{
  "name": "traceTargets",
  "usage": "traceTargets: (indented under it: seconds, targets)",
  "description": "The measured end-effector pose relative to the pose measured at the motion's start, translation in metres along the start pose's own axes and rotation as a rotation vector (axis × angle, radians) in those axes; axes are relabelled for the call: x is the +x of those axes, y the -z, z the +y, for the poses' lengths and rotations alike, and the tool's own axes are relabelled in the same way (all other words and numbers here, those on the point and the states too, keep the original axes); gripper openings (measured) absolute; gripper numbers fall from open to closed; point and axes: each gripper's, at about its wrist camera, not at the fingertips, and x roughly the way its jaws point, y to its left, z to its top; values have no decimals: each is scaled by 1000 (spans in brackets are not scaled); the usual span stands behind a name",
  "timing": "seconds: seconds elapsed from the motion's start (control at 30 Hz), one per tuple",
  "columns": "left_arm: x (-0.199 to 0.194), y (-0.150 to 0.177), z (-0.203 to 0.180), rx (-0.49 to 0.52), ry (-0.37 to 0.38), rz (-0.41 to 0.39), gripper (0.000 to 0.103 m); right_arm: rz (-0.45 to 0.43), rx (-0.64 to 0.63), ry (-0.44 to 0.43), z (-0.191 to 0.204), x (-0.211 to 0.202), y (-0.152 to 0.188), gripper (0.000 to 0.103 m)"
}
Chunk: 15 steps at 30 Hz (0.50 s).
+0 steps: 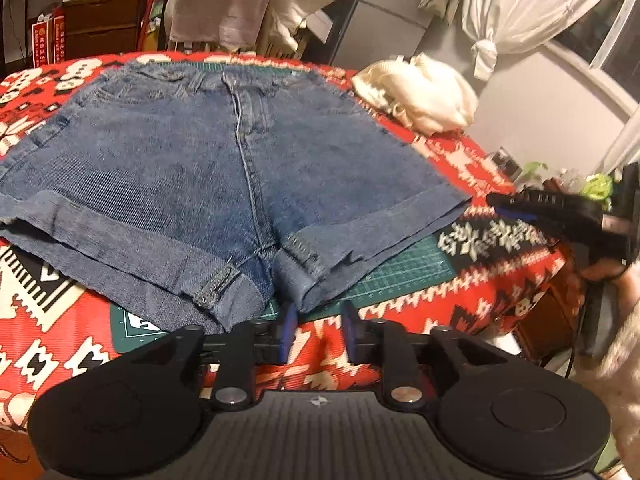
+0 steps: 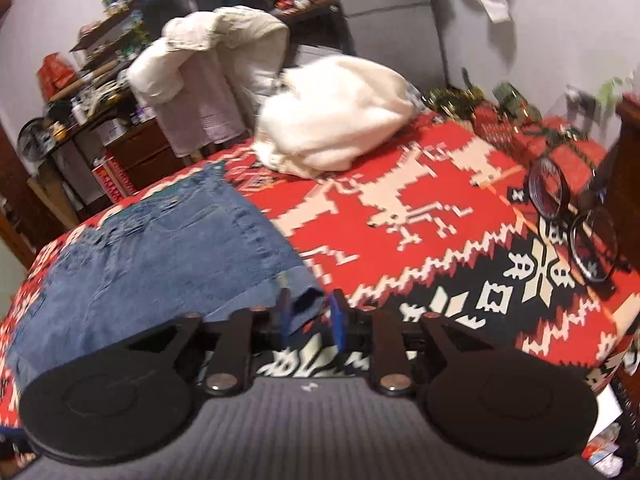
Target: Fold clothes
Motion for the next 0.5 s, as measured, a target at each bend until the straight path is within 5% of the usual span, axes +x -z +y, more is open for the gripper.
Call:
traceTargets:
  seconds: [0.5]
  targets:
    - [-28,-7,21,28,-134,-137,51,31,-311,-162,135,-12,48,88]
